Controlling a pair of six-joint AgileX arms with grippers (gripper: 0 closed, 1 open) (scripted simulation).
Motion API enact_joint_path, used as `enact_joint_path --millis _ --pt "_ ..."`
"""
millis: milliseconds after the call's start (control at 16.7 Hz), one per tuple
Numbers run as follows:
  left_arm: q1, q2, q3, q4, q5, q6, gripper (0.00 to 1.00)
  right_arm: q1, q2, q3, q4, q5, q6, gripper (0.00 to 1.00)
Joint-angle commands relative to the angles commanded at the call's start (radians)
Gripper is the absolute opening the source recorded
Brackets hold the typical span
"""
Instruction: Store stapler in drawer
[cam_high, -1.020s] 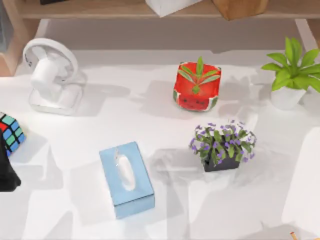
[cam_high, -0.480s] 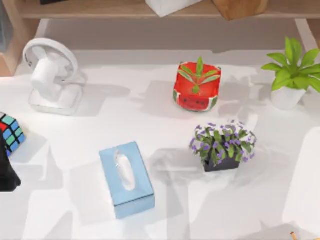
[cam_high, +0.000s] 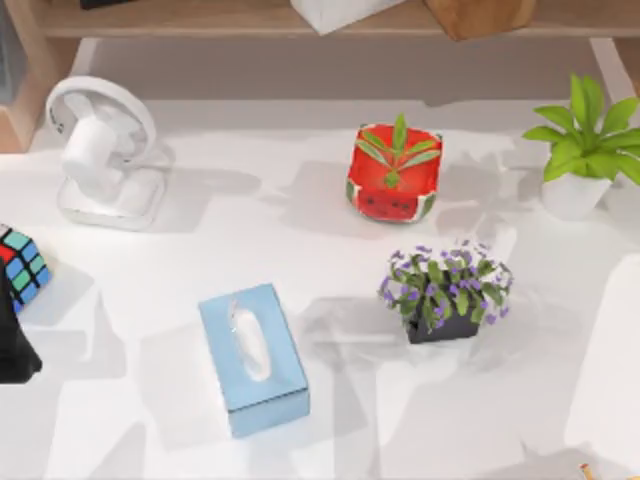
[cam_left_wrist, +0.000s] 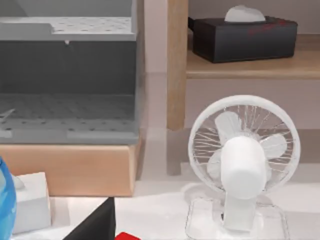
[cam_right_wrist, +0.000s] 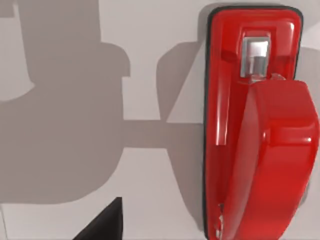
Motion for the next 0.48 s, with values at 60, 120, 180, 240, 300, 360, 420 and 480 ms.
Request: enact_joint_path --millis 60,120,180,240,300,360,420,480 --pt "0.000 0.000 0.000 0.000 0.000 0.000 1.00 0.002 0.000 0.000 0.000 0.000 0.000 1.00" --pt "0.000 0.000 0.000 0.000 0.000 0.000 1.00 0.002 0.000 0.000 0.000 0.000 0.000 1.00" --pt "0.000 0.000 0.000 0.000 0.000 0.000 1.00 0.004 -0.008 0.001 0.006 -0.001 -0.005 1.00" --pt "0.000 0.000 0.000 0.000 0.000 0.000 1.00 0.006 -0.024 0.001 0.018 -0.002 -0.016 1.00" --pt "0.000 0.000 0.000 0.000 0.000 0.000 1.00 0.005 -0.053 0.002 0.041 -0.003 -0.034 1.00" --pt "0.000 0.000 0.000 0.000 0.000 0.000 1.00 -0.001 -0.086 0.000 0.076 -0.002 -0.056 1.00" --pt "0.000 0.000 0.000 0.000 0.000 0.000 1.00 -0.012 -0.120 -0.003 0.118 -0.001 -0.081 1.00" --pt "0.000 0.000 0.000 0.000 0.000 0.000 1.00 -0.032 -0.154 -0.009 0.171 0.003 -0.110 1.00"
